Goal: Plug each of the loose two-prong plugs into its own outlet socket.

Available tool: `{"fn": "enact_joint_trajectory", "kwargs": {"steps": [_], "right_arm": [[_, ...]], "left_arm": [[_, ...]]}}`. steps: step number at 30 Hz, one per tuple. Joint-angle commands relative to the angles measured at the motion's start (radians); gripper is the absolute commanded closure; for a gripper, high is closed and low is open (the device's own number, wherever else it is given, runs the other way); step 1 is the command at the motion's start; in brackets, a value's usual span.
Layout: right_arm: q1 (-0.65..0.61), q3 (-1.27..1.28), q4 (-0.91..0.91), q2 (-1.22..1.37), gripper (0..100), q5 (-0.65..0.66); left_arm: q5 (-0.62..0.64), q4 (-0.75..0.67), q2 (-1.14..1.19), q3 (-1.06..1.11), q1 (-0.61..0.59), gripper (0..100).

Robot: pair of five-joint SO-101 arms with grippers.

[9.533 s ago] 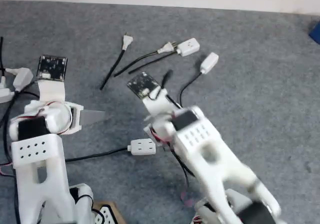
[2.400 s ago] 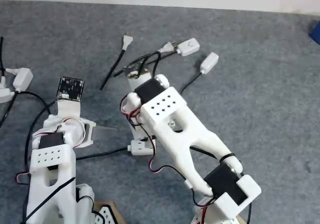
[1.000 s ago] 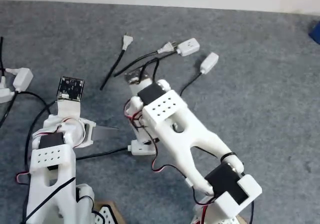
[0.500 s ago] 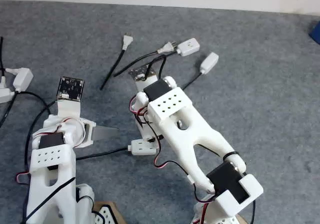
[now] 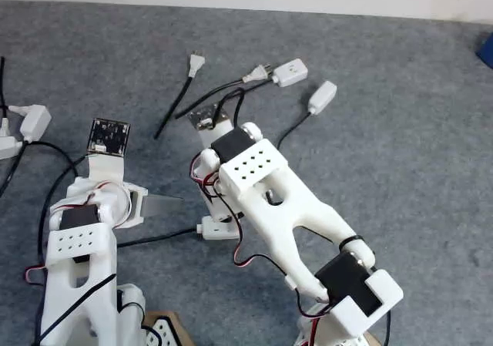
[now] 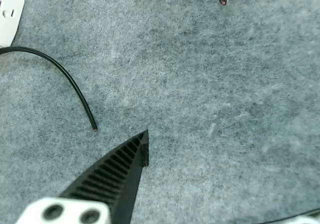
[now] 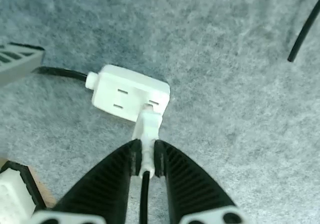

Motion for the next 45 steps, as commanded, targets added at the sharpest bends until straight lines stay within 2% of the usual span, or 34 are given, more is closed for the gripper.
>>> {"fn": "enact_joint_trajectory", "kwargs": {"steps": [1,6,13,21,33,45], "right_arm": [[-0.007,-0.042,-0.01,-0.008,99.3,-0.009],[-0.005,-0.042,-0.01,-0.008,99.3,-0.008],[0.067,-0.042,-0.007,-0.008,99.3,0.026],[0.062,-0.042,-0.01,-0.008,99.3,0.025],[-0.012,-0.041,-0.002,-0.008,99.3,-0.003],[0.025,0.038,-0.031,-0.008,99.3,0.02]], "left_arm": [[0.0,-0.012,-0.008,-0.004,-0.007,45],[0.0,-0.012,-0.008,-0.002,-0.008,45],[0.0,-0.012,-0.008,-0.002,-0.007,45],[0.0,-0.012,-0.008,-0.004,-0.007,45],[0.0,-0.012,-0.008,-0.005,-0.007,45],[0.0,-0.011,-0.008,-0.004,-0.008,45]]}}
